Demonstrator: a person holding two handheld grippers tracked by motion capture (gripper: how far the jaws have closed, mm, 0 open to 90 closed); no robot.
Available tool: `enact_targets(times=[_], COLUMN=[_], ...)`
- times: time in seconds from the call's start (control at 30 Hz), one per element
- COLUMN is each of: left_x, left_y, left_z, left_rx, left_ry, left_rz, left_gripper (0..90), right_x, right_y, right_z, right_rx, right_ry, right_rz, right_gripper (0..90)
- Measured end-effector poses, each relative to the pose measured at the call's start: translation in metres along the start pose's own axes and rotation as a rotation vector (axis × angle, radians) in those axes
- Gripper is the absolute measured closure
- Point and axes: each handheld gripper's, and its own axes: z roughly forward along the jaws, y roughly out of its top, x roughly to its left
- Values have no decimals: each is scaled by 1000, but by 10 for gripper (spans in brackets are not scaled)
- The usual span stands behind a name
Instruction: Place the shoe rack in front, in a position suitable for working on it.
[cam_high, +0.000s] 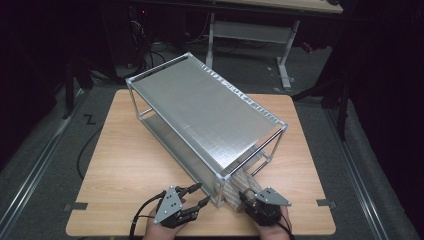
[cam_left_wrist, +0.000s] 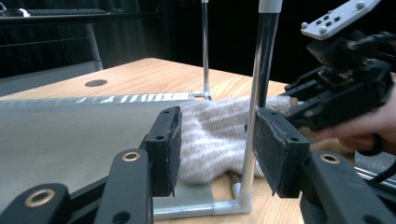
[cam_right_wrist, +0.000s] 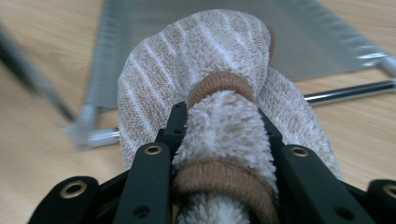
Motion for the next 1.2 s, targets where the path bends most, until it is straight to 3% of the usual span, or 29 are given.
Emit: enact_targets(times=[0.03,0.13,0.27,0.37,0.6,0.83,0.87,0.9,1.07,1.2], left_x=[1,2,3,4,5,7,8,9,11,11], left_y=[0,0,-1,-2,-2,-6,-6,-8,-12,-14], left_z=[1,3,4,3,-5,-16,-18,-20,-28,-34], left_rx=[0,0,2,8,12,32,38,49,86,88], left_ry=[-1,-1,-2,0,17,42,46,49,67,77], left_rz=[-3,-5,-12,-21,-24,-28,-31,-34,-41,-44], left_gripper=[521,521,521,521,522,523,523,521,518,519], right_x=[8,15,19,14,-9,-39,-39,-47,-68,-79], right_y=[-1,-1,-1,-2,-1,4,4,5,10,13], right_z=[0,1,2,3,6,10,10,13,18,21], right_rx=[2,6,13,19,20,14,14,16,14,11], right_ry=[23,51,50,33,-57,-138,-138,-170,-241,-259], right_rz=[-6,-14,-28,-21,-23,22,22,28,37,56], right_gripper=[672,672,672,671,671,671,671,671,670,669])
